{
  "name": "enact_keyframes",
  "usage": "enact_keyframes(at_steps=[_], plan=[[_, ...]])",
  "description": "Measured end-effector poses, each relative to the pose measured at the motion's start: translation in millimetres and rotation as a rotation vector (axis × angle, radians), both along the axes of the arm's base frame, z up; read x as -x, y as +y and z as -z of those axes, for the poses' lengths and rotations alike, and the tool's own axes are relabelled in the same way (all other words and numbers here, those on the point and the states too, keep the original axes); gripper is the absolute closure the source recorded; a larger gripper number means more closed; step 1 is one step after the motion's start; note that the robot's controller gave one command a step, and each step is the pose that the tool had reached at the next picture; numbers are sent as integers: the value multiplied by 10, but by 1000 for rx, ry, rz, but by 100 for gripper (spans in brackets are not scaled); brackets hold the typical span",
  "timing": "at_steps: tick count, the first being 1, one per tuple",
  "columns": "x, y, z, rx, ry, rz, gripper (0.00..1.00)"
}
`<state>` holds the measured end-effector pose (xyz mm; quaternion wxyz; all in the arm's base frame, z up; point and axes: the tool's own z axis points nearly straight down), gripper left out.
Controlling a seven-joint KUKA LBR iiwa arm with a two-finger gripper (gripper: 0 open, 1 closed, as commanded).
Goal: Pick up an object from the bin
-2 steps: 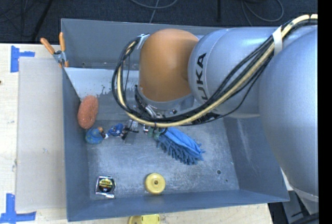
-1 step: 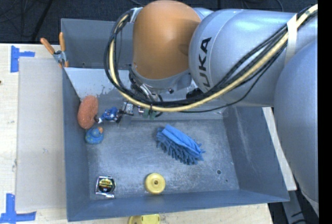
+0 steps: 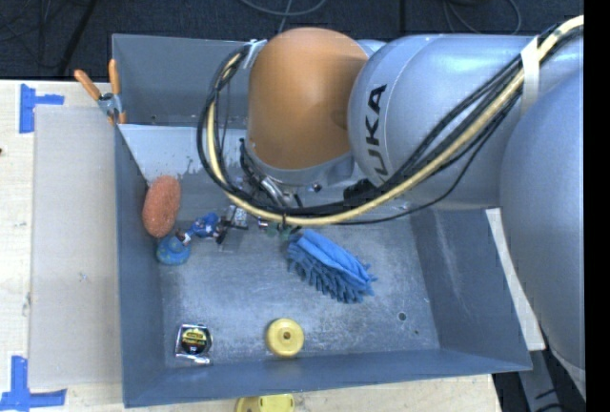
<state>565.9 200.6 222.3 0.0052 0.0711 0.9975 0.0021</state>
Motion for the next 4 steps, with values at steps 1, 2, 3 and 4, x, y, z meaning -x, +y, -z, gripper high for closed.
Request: enact_keyframes(at_steps=[1,2,3,4], plan=[[102,-310,396,5,14,-45,100],[94,-343,432,7,15,-22,100],[267,-272,-117,6,18,-27,100],[115,-322,-403,2,5,-40,100]])
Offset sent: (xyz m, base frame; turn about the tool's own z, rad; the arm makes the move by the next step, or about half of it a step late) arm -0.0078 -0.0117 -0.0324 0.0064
